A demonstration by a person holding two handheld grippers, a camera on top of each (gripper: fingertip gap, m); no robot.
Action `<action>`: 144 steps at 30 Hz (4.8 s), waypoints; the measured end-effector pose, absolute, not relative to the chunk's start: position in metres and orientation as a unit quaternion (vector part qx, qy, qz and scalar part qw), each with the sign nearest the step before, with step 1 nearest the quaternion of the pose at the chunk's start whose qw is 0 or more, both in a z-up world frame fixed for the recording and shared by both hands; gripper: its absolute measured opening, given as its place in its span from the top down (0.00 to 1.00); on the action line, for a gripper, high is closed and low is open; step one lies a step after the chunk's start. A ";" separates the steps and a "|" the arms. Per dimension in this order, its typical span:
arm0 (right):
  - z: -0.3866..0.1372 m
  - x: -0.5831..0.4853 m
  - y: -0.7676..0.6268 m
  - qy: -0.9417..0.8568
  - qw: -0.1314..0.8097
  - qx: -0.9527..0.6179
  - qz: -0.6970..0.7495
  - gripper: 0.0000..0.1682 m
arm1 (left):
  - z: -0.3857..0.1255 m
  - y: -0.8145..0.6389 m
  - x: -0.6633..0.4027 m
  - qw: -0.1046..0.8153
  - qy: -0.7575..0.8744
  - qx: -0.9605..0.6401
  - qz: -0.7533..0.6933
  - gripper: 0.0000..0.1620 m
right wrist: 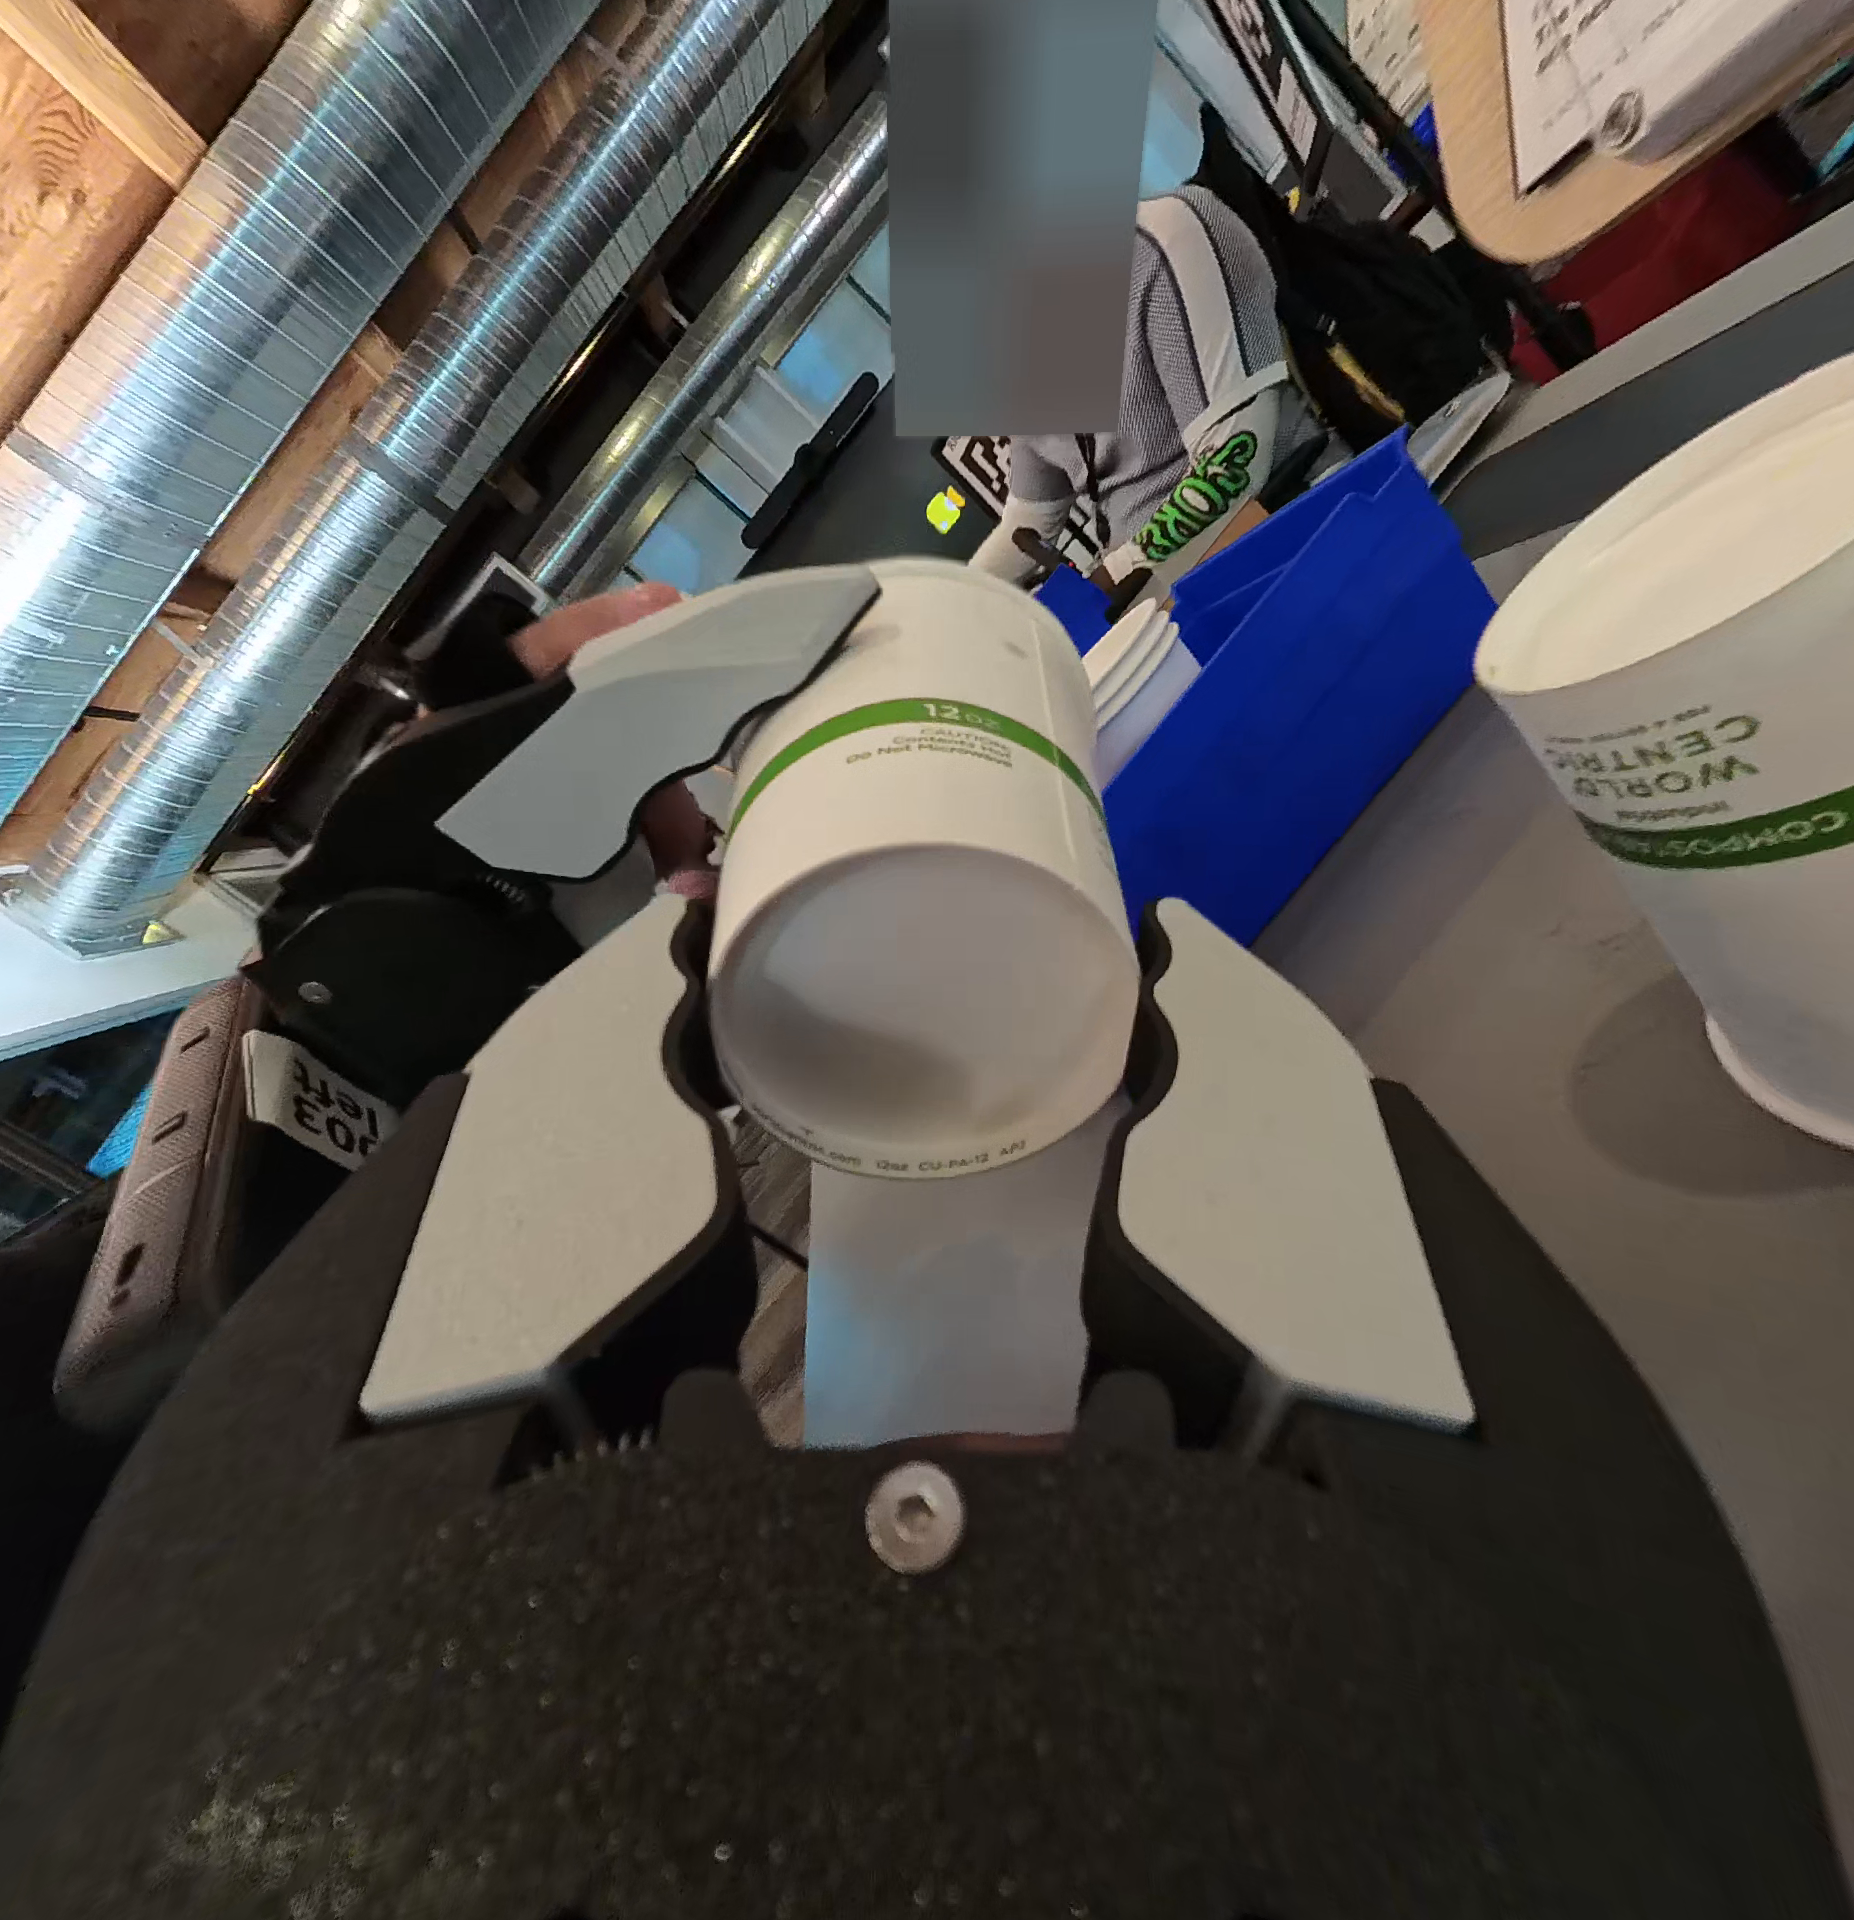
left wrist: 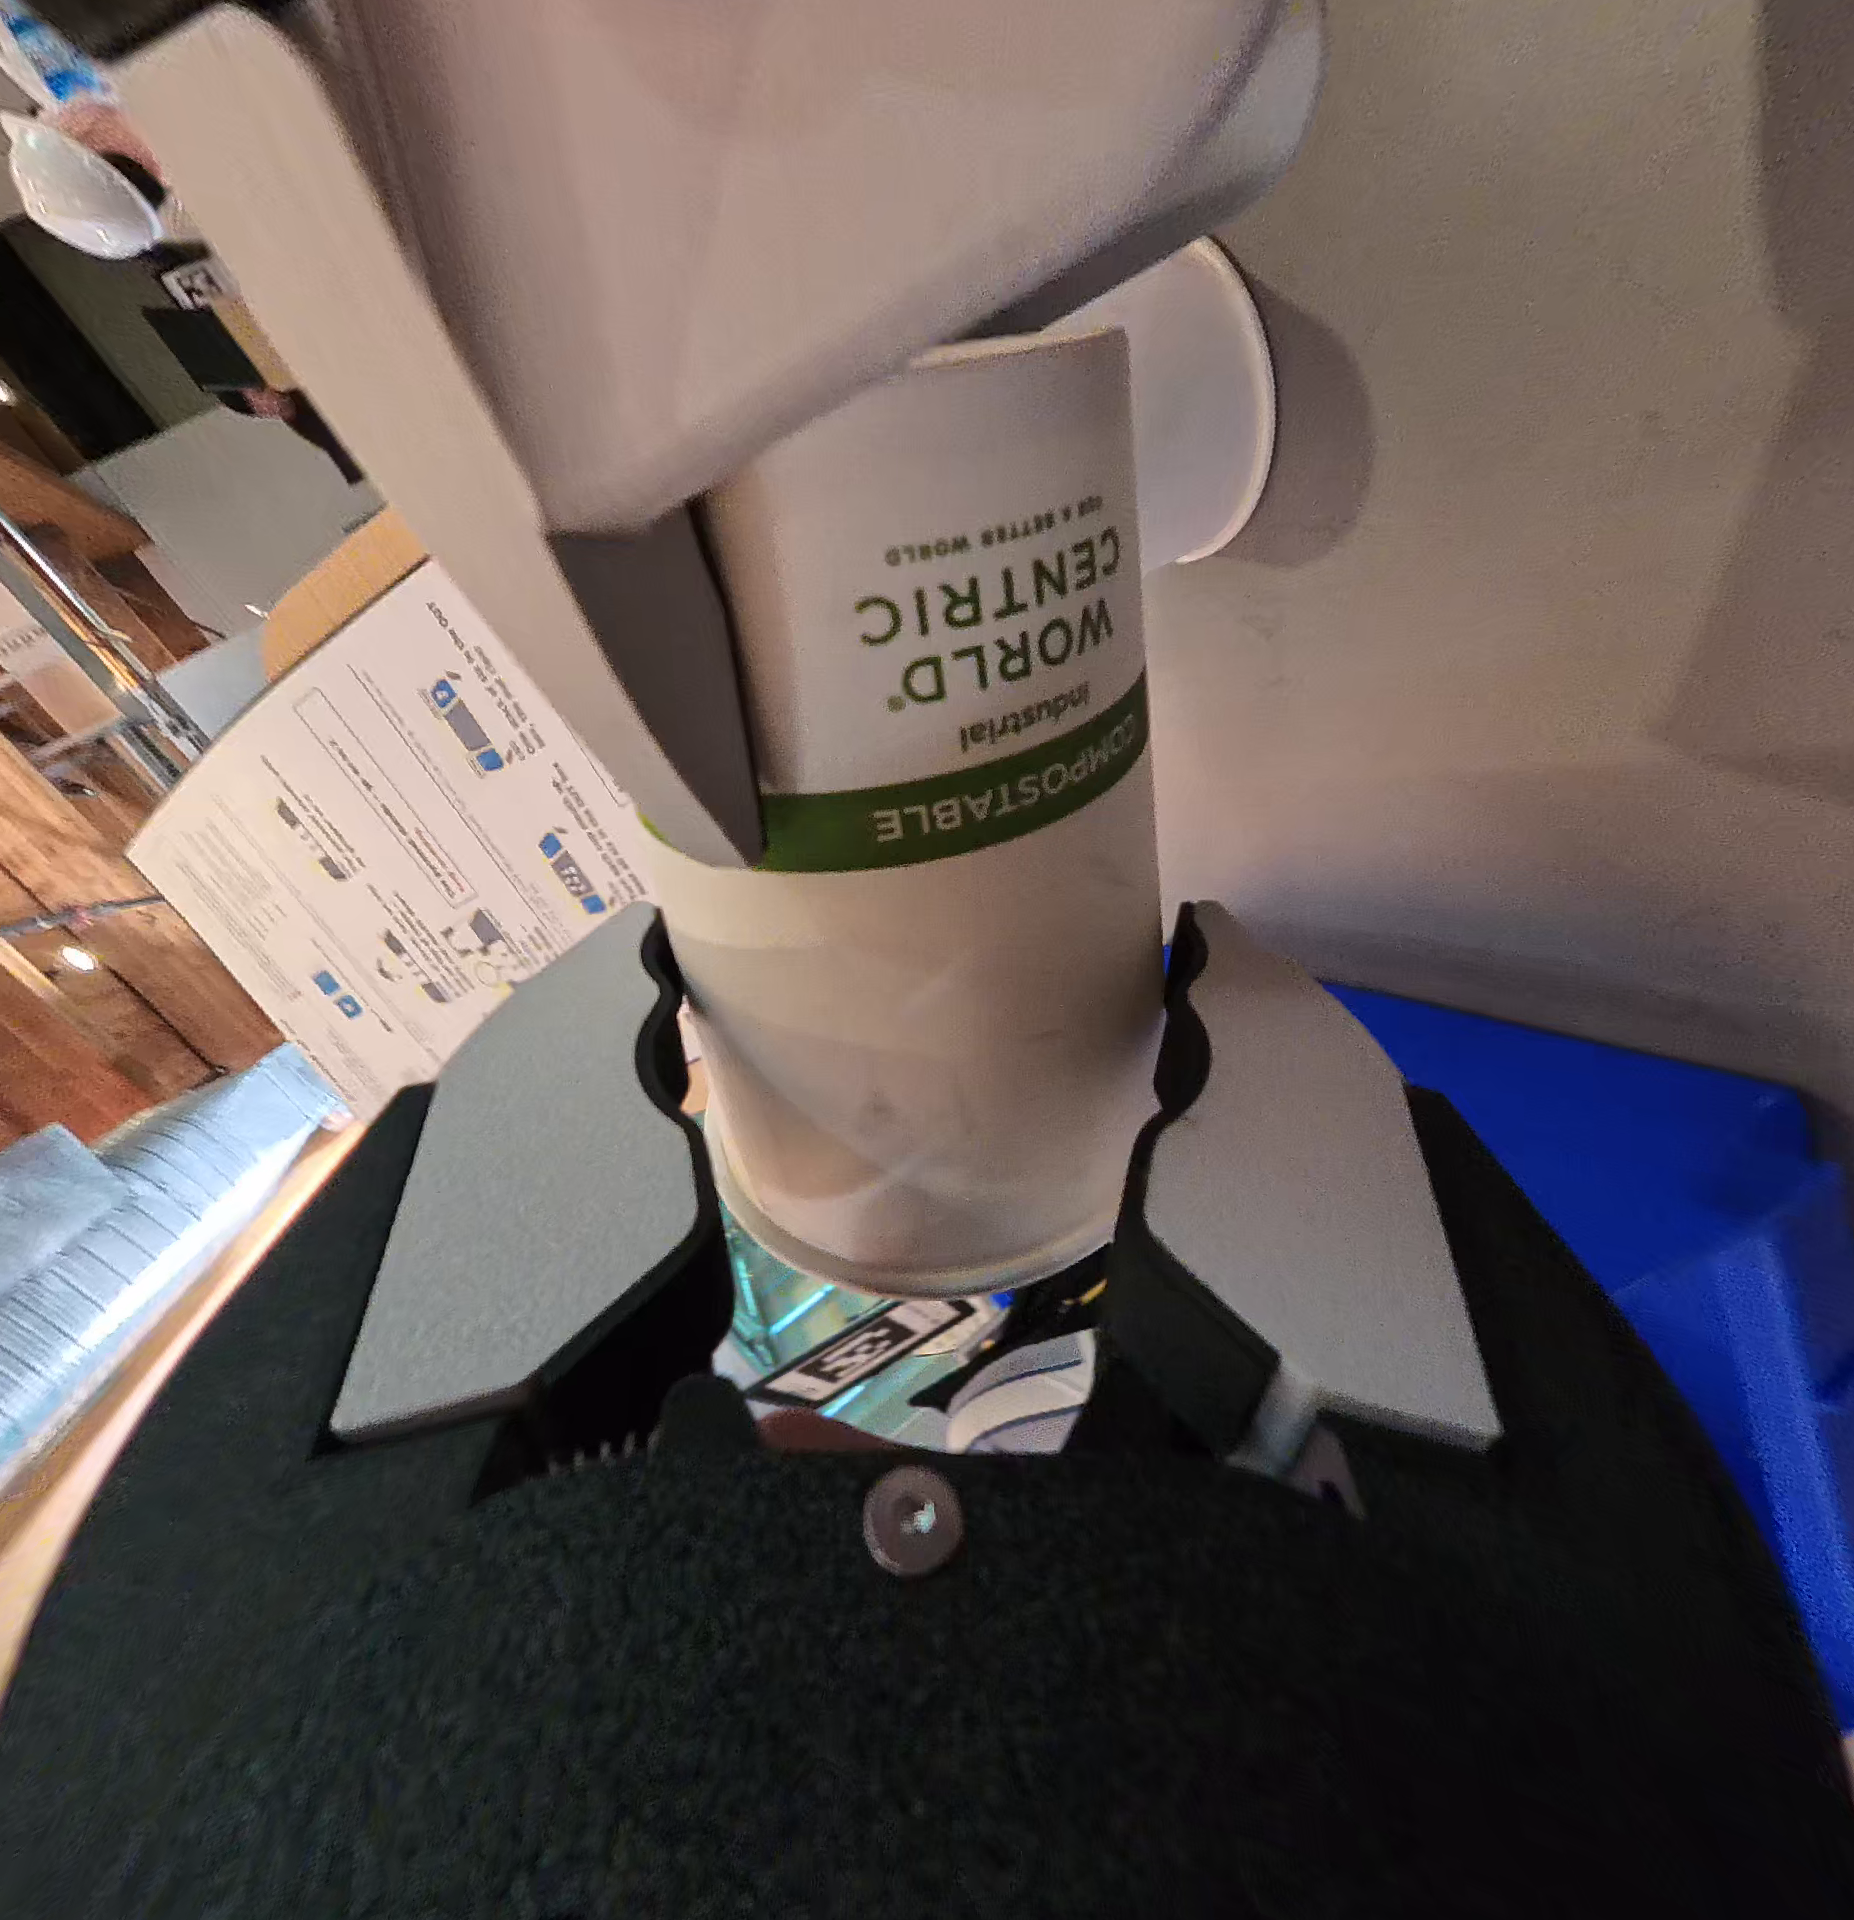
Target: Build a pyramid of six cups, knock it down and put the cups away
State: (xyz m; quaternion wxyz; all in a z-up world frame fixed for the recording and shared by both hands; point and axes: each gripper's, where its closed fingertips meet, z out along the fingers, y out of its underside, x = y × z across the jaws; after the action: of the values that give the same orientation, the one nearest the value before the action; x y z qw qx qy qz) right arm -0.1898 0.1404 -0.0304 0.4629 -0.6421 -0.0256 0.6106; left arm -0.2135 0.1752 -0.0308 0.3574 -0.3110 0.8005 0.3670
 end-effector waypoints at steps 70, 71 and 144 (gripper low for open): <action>-0.056 -0.125 0.082 -0.109 0.536 -0.678 0.490 0.55 | -0.099 0.221 -0.242 0.478 0.285 -0.825 -0.094 0.36; -0.059 -0.122 0.083 -0.116 0.541 -0.687 0.471 0.55 | -0.089 0.207 -0.245 0.474 0.283 -0.824 -0.127 0.37; -0.092 -0.119 0.048 -0.187 0.548 -0.730 0.363 0.60 | -0.070 0.291 -0.411 0.132 0.626 -0.765 -0.077 0.97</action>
State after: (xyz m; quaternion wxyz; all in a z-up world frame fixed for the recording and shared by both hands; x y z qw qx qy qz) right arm -0.1192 0.0479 -0.0923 0.5477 -0.7303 -0.1871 0.3627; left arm -0.4108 0.2908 -0.0697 0.1321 -0.7649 0.6257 -0.0775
